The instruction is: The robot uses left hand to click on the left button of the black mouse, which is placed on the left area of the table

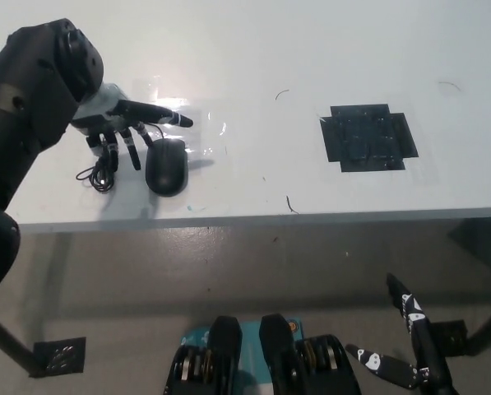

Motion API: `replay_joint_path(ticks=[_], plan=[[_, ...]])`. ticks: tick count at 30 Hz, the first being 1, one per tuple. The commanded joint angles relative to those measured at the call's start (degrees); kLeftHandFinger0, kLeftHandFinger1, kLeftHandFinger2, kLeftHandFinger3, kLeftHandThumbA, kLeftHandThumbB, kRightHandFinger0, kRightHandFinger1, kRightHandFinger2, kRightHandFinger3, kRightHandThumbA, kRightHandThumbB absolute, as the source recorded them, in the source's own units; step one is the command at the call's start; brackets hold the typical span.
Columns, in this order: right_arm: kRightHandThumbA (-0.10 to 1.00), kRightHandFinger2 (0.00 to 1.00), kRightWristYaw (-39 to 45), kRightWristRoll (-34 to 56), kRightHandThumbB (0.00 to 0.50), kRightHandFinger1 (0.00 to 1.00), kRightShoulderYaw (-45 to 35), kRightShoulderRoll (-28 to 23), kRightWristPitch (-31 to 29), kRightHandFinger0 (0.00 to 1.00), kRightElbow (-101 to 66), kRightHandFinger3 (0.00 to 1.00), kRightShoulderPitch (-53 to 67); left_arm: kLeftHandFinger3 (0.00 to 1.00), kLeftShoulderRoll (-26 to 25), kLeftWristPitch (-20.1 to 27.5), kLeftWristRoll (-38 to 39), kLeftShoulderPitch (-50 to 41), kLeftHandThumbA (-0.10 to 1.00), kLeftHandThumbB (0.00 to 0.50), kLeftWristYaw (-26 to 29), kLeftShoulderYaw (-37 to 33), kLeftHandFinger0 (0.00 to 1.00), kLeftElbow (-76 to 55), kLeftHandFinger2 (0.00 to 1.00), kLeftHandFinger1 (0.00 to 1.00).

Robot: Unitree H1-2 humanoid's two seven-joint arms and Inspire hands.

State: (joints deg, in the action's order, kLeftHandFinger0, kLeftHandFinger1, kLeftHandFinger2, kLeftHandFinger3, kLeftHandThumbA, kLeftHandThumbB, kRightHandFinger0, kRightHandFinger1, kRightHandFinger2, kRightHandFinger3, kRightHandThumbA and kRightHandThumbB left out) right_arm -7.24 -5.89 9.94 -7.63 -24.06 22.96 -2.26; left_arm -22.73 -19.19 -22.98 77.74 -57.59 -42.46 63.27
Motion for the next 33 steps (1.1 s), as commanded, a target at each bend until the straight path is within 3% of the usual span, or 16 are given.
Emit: replay_joint_path(ticks=[1,6,7,9,10,13,15,18,19,21,24,28,29,33], plan=[[1.0,1.0,-0.7,-0.2,0.439,1.0,-0.5,-0.6,-2.9,1.0,-1.8,1.0,-0.8,1.0,-0.6,0.6,-1.4,3.0,1.0,0.5,0.7,1.7,0.01,1.0,0.74,0.31],[1.0,1.0,-0.4,-0.2,0.438,1.0,-0.4,-0.7,-2.9,1.0,-1.8,1.0,-0.8,1.0,-0.5,2.3,-2.1,2.9,1.0,0.49,0.8,2.3,0.0,1.7,0.65,0.22],[1.0,1.0,-0.1,0.0,0.439,1.0,-0.5,-0.7,-2.9,1.0,-1.9,1.0,-0.7,1.0,-0.7,3.3,-2.8,2.9,1.0,0.493,1.0,1.8,0.06,1.1,0.7,0.28],[1.0,1.0,-0.2,0.0,0.434,1.0,-0.4,-0.8,-2.9,1.0,-1.9,1.0,-0.7,1.0,-0.7,2.5,-2.9,2.7,1.0,0.5,1.2,2.2,0.01,0.7,0.71,0.27],[1.0,1.0,-0.3,-0.2,0.432,1.0,-0.4,-0.8,-2.9,1.0,-1.9,1.0,-0.7,1.0,-0.6,2.5,-3.1,2.7,1.0,0.5,1.5,2.4,0.08,0.9,0.83,0.39],[1.0,1.0,-0.5,-0.5,0.434,1.0,-0.4,-0.8,-2.9,1.0,-1.8,1.0,-1.2,1.0,-0.5,3.2,-3.0,3.1,1.0,0.5,1.4,2.9,0.13,1.5,0.85,0.48],[1.0,1.0,-0.3,-0.2,0.433,1.0,-0.4,-0.8,-2.9,1.0,-1.7,1.0,-1.4,1.0,-0.1,1.7,-3.2,3.3,1.0,0.5,1.2,3.1,0.06,2.0,0.76,0.4],[1.0,1.0,0.3,0.2,0.433,1.0,-0.4,-0.8,-2.9,1.0,-1.9,1.0,-1.5,1.0,0.1,3.1,-3.7,3.1,1.0,0.48,0.1,2.6,0.04,2.6,0.73,0.32],[1.0,1.0,0.2,0.1,0.431,1.0,-0.4,-0.9,-2.9,1.0,-2.0,1.0,-1.5,1.0,0.3,3.1,-3.5,2.9,1.0,0.477,0.1,2.9,0.0,2.8,0.65,0.26],[1.0,1.0,0.3,0.2,0.435,1.0,-0.5,-1.0,-2.9,1.0,-2.1,1.0,-1.6,1.0,0.6,2.0,-3.5,2.3,1.0,0.498,0.1,3.1,0.0,2.5,0.64,0.23],[1.0,1.0,0.3,0.1,0.443,1.0,-0.4,-1.0,-2.9,1.0,-2.1,1.0,-1.7,1.0,1.0,3.2,-4.1,1.5,1.0,0.5,0.1,2.6,0.02,2.4,0.73,0.3],[1.0,1.0,0.3,-0.1,0.442,1.0,-0.2,-1.1,-2.9,1.0,-2.1,1.0,-1.9,1.0,1.7,3.8,-4.6,0.0,1.0,0.5,0.3,2.3,0.14,3.0,0.9,0.52],[1.0,1.0,0.3,-0.2,0.442,1.0,-0.2,-1.1,-2.9,1.0,-2.1,1.0,-1.9,1.0,1.9,4.4,-4.7,-0.5,1.0,0.5,0.5,2.2,0.14,3.2,0.86,0.51],[1.0,1.0,0.3,-0.5,0.443,1.0,0.0,-1.2,-2.9,1.0,-2.3,1.0,-1.8,1.0,2.3,7.5,-4.4,-2.0,1.0,0.5,0.5,2.5,0.14,3.9,0.85,0.51]])
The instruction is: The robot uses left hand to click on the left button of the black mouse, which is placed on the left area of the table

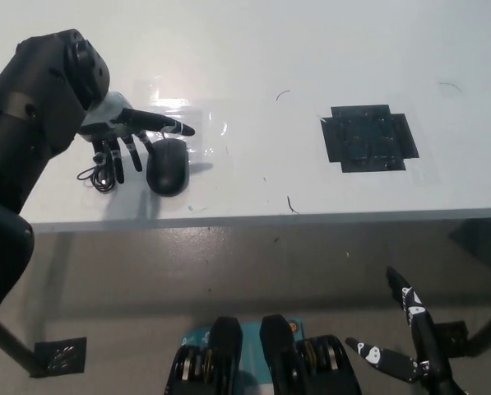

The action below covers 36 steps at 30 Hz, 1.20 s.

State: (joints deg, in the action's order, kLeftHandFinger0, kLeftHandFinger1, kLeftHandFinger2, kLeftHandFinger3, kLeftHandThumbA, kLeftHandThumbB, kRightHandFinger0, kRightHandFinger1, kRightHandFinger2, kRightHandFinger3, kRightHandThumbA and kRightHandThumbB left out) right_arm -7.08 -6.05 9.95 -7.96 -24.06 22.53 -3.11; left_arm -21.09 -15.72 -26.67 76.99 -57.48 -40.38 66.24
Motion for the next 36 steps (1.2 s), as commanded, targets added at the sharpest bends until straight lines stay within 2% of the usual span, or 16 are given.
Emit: replay_joint_path(ticks=[1,6,10,13,15,16,18,19,22,24,25,27,29,32,33,36], plan=[[1.0,1.0,0.1,-0.3,0.442,1.0,0.0,-1.0,-2.9,1.0,-1.8,1.0,-1.0,1.0,0.7,4.6,-1.0,-1.6,1.0,0.5,0.9,0.2,0.11,1.0,0.81,0.47],[1.0,1.0,0.0,-0.4,0.437,1.0,0.1,-0.9,-2.9,1.0,-1.9,1.0,-0.7,1.0,-0.1,3.1,-1.2,-1.9,1.0,0.5,0.0,0.6,0.0,-1.0,0.6,0.14],[1.0,1.0,0.4,0.4,0.421,1.0,0.0,-0.6,-2.9,1.0,-1.7,1.0,-0.5,1.0,-2.8,0.3,-0.2,0.2,1.0,0.489,-1.0,3.0,0.07,-4.7,0.6,0.16],[1.0,1.0,0.1,0.1,0.425,1.0,-0.1,-0.6,-2.9,1.0,-1.6,1.0,-0.3,1.0,-6.1,0.6,1.7,1.4,1.0,0.49,0.0,6.8,0.08,-9.9,0.81,0.38],[1.0,1.0,-0.1,-0.1,0.423,1.0,-0.2,-0.8,-2.9,1.0,-1.6,1.0,0.1,1.0,-9.4,3.2,3.4,3.1,1.0,0.499,-0.6,10.0,0.45,-13.7,1.0,0.8],[1.0,1.0,0.0,0.0,0.423,1.0,-0.3,-0.8,-2.9,1.0,-1.5,1.0,0.2,1.0,-10.8,2.4,4.2,3.7,1.0,0.483,-1.2,11.9,0.48,-16.5,1.0,0.85],[1.0,1.0,0.0,0.2,0.423,1.0,-0.4,-0.9,-2.9,1.0,-1.4,1.0,0.3,1.0,-12.7,-3.0,5.7,4.1,1.0,0.451,-2.7,15.3,0.29,-22.8,1.0,0.6],[1.0,1.0,-0.1,0.2,0.42,1.0,-0.4,-0.8,-2.9,1.0,-1.3,1.0,0.4,1.0,-14.7,-7.7,6.4,3.0,1.0,0.395,-4.3,18.0,0.19,-31.3,0.53,0.26],[1.0,1.0,0.3,0.7,0.43,1.0,-0.3,-0.7,-2.9,1.0,-0.9,1.0,0.9,1.0,-18.1,-11.2,11.1,-4.2,1.0,0.359,-3.0,28.6,0.33,-51.9,0.68,0.42],[1.0,1.0,0.0,0.6,0.434,1.0,-0.2,-0.5,-2.9,1.0,-0.9,1.0,1.3,1.0,-18.2,-10.7,16.1,-9.0,1.0,0.341,0.0,33.7,0.2,-60.5,0.37,0.23],[1.0,1.0,0.0,0.5,0.434,1.0,0.0,-0.5,-2.9,1.0,-1.0,1.0,1.7,1.0,-17.6,-11.1,18.1,-12.2,1.0,0.345,1.2,37.2,0.4,-66.3,0.21,0.13],[1.0,1.0,0.5,0.9,0.419,1.0,0.0,-0.6,-2.9,1.0,-1.0,1.0,2.2,1.0,-15.4,-11.2,27.0,-20.7,1.0,0.326,3.5,46.1,0.76,-79.0,0.35,0.3],[1.0,1.0,0.6,1.1,0.412,1.0,0.0,-0.5,-2.9,1.0,-0.7,1.0,2.6,1.0,-15.2,-11.2,33.9,-26.9,1.0,0.373,6.7,49.4,0.71,-86.3,0.56,0.48],[1.0,1.0,0.5,1.1,0.401,1.0,0.3,-0.2,-2.9,1.0,-0.2,1.0,3.1,1.0,-14.3,-11.2,48.5,-42.0,1.0,0.386,13.0,54.7,1.0,-100.8,1.0,0.97],[1.0,1.0,0.6,1.1,0.406,1.0,0.3,-0.3,-2.9,1.0,0.0,1.0,3.2,1.0,-13.5,-11.2,50.1,-46.0,1.0,0.478,14.6,55.9,0.97,-104.4,1.0,0.98],[1.0,1.0,-0.1,0.4,0.388,1.0,0.9,-0.1,-2.9,1.0,0.1,1.0,3.7,1.0,-8.4,-10.3,52.5,-61.5,1.0,0.392,17.0,61.1,1.0,-115.9,1.0,1.0]])
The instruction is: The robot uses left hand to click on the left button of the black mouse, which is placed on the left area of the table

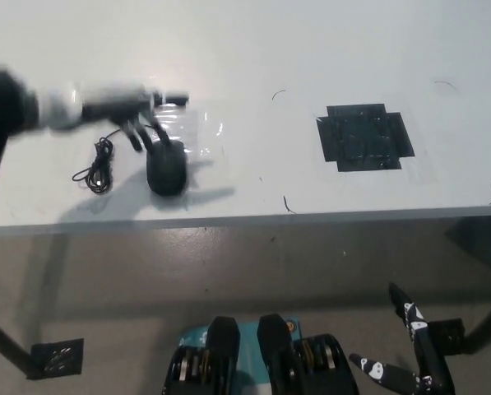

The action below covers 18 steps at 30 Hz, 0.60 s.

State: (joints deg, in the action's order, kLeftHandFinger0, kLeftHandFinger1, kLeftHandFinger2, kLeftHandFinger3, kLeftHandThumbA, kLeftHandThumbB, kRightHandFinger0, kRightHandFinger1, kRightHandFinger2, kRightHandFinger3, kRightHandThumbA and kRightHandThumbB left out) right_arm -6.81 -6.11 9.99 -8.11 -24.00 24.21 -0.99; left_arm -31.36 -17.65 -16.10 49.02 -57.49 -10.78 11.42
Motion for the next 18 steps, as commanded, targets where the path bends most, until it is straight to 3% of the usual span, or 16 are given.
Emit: replay_joint_path(ticks=[1,2,4,5,8,10,11,14,15,18], plan=[[1.0,1.0,-0.2,0.7,0.386,1.0,1.0,0.2,-2.9,1.0,-1.6,1.0,1.9,1.0,3.0,-6.5,42.3,-38.2,1.0,0.409,18.3,31.4,1.0,-63.4,1.0,1.0],[1.0,1.0,-0.2,0.9,0.385,1.0,1.1,0.4,-2.9,1.0,-1.5,1.0,2.2,1.0,4.2,-1.6,42.6,-44.3,1.0,0.415,20.0,29.9,1.0,-64.4,1.0,1.0],[1.0,1.0,-0.4,0.8,0.393,1.0,1.1,0.7,-2.9,1.0,-1.5,1.0,2.8,1.0,7.1,7.5,43.2,-55.0,1.0,0.495,21.5,26.5,1.0,-64.4,1.0,1.0],[1.0,1.0,-0.5,0.8,0.394,1.0,1.1,0.8,-2.9,1.0,-1.4,1.0,3.1,1.0,8.2,10.6,42.5,-58.7,1.0,0.5,21.5,25.2,1.0,-64.1,1.0,1.0],[1.0,1.0,-0.6,0.8,0.401,1.0,1.2,1.0,-2.9,1.0,-1.2,1.0,3.4,1.0,12.5,13.8,38.7,-65.5,1.0,0.5,22.7,23.0,1.0,-64.2,1.0,1.0],[1.0,1.0,-0.6,0.6,0.388,1.0,1.4,0.9,-2.9,1.0,-1.2,1.0,3.6,1.0,17.1,24.1,36.7,-71.6,1.0,0.49,21.6,20.3,1.0,-59.1,1.0,1.0],[1.0,1.0,-0.9,0.2,0.384,1.0,1.6,0.7,-2.9,1.0,-1.2,1.0,3.7,1.0,19.7,26.4,32.7,-74.3,1.0,0.483,22.2,19.8,1.0,-57.2,1.0,1.0],[1.0,1.0,-1.5,0.0,0.394,1.0,1.9,0.8,-2.9,1.0,-1.0,1.0,4.0,1.0,23.3,37.4,24.4,-74.7,1.0,0.374,22.8,19.2,1.0,-47.0,1.0,1.0],[1.0,1.0,-1.8,-0.1,0.396,1.0,2.0,0.9,-2.9,1.0,-1.0,1.0,4.2,1.0,24.1,39.0,23.9,-74.2,1.0,0.358,22.6,19.2,1.0,-43.8,1.0,1.0],[1.0,1.0,-2.2,-0.2,0.402,1.0,2.2,1.1,-2.9,1.0,-0.8,1.0,4.2,1.0,26.4,40.3,20.8,-73.3,1.0,0.379,24.2,19.3,1.0,-38.5,1.0,1.0]])
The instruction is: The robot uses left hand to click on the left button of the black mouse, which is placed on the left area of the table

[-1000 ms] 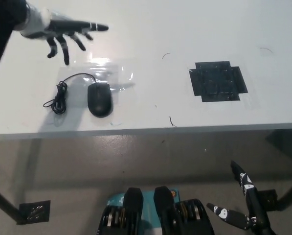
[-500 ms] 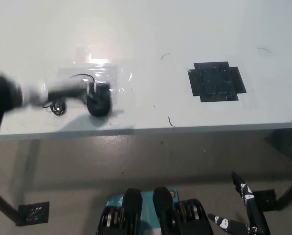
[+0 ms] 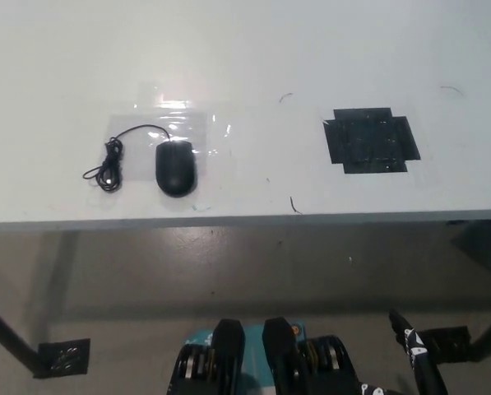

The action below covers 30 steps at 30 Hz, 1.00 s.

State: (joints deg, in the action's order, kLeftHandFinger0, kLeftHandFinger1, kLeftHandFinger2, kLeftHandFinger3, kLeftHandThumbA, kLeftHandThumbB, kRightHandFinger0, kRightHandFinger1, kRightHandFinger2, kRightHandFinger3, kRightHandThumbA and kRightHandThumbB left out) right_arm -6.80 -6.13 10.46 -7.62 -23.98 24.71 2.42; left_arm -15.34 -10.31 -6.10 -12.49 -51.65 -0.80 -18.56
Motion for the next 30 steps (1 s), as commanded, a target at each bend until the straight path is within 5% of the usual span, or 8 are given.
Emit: replay_joint_path(ticks=[1,12,30], plan=[[1.0,1.0,-2.0,0.1,0.404,1.0,1.7,0.7,-3.0,1.0,-1.1,1.0,0.7,1.0,11.2,36.0,8.7,-10.6,1.0,0.366,19.2,9.4,1.0,-4.2,1.0,1.0],[1.0,1.0,-1.5,0.4,0.396,1.0,1.7,0.6,-3.0,1.0,-1.1,1.0,0.0,1.0,11.7,37.2,-0.3,-0.2,1.0,0.357,29.0,12.8,1.0,22.9,1.0,1.0],[1.0,1.0,-0.7,1.0,0.39,1.0,2.0,0.8,-3.0,1.0,-0.3,1.0,-1.2,1.0,11.1,37.2,-0.2,2.0,1.0,0.317,35.1,12.3,1.0,28.4,1.0,1.0]])
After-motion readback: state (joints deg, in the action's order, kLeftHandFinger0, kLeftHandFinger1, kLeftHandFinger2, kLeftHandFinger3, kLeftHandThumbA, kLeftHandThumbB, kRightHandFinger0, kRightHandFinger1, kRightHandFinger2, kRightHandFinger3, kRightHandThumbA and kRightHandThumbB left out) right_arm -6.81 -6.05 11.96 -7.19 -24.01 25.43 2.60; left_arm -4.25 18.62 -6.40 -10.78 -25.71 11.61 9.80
